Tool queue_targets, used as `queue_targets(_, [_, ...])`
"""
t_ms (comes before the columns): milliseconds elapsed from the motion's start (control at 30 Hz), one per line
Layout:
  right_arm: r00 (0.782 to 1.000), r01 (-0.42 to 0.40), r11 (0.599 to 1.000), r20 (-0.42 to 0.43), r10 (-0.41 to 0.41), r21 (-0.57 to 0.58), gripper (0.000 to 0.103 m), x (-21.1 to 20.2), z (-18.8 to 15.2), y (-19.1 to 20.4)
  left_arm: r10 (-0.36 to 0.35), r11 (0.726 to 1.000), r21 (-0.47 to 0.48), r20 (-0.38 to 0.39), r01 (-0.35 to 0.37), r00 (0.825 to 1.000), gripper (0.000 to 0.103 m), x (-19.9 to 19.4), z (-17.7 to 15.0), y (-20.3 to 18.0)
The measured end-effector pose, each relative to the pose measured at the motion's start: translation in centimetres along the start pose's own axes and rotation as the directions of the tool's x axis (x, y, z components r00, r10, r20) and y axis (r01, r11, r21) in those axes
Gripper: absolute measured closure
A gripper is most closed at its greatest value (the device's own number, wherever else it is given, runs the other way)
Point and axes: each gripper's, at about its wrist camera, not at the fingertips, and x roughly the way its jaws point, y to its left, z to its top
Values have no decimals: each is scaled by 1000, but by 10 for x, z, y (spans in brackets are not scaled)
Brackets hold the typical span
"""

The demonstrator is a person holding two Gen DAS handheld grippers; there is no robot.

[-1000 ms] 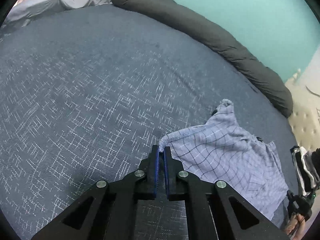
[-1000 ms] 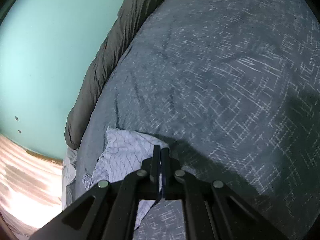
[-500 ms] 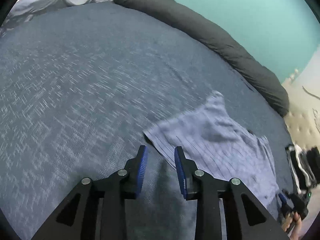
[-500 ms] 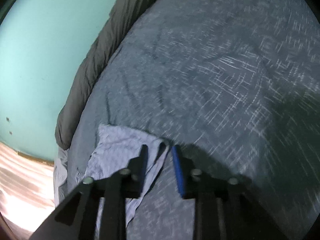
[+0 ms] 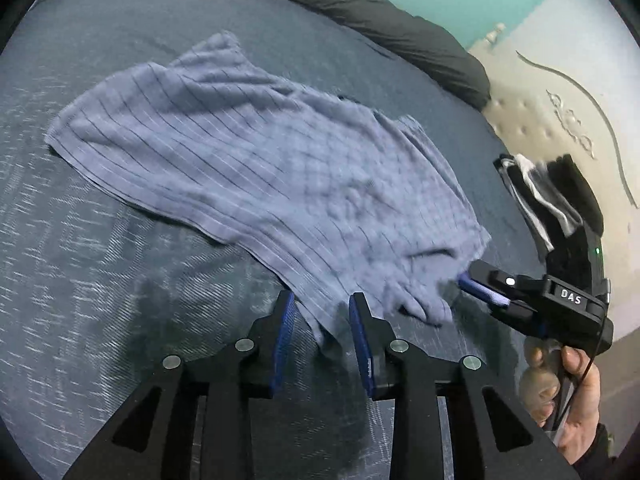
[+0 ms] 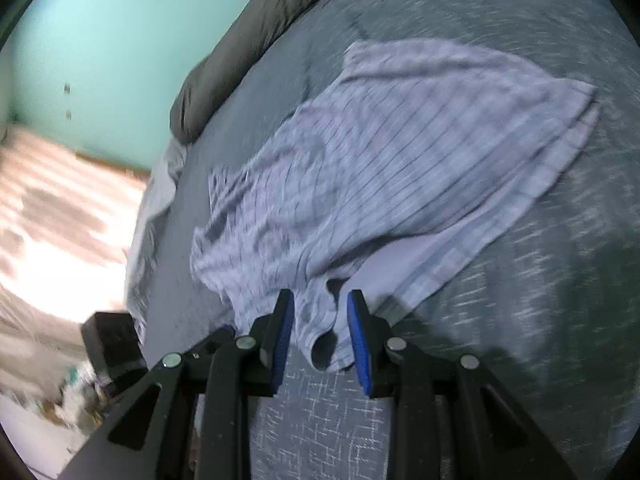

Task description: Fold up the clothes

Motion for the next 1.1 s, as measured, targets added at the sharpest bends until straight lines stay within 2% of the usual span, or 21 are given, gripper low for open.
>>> queue_targets(167, [997,-1,998,-74,-4,-68,75,21,-7,10,-19,1000,0,-11,19,1000,74,6,2,1])
queue_targets(233, [996,6,997,-93,-14,-81,78,27,-9,11,-28,1000,3,-15,28,999,75,10,3,2])
queue_targets(267, [995,4,996,-100,-13,-84,82,28,-10,11,-33,999,9,-18,33,999,77,9,2,1])
queue_targets(333, [994,-3,995,-111,-7,-96,91,31,-11,14,-41,999,22,-23,41,999,90,9,1,-2])
queue_targets(433, [995,-3,992,-104,-10,-127,100,29,-12,19,-57,997,41,-31,58,998,98,10,0,-8])
queue_targets(500, [995,-2,991,-96,-11,-134,101,26,-13,19,-62,996,55,-35,64,997,100,10,-1,-12])
queue_targets(767, [997,3,988,-78,-15,-152,101,6,-22,20,-66,995,69,-26,68,997,101,-5,-5,-11])
queue_targets(1100, [993,19,984,-113,-40,-177,101,3,-37,25,-65,995,72,-42,68,997,101,-12,-11,-8])
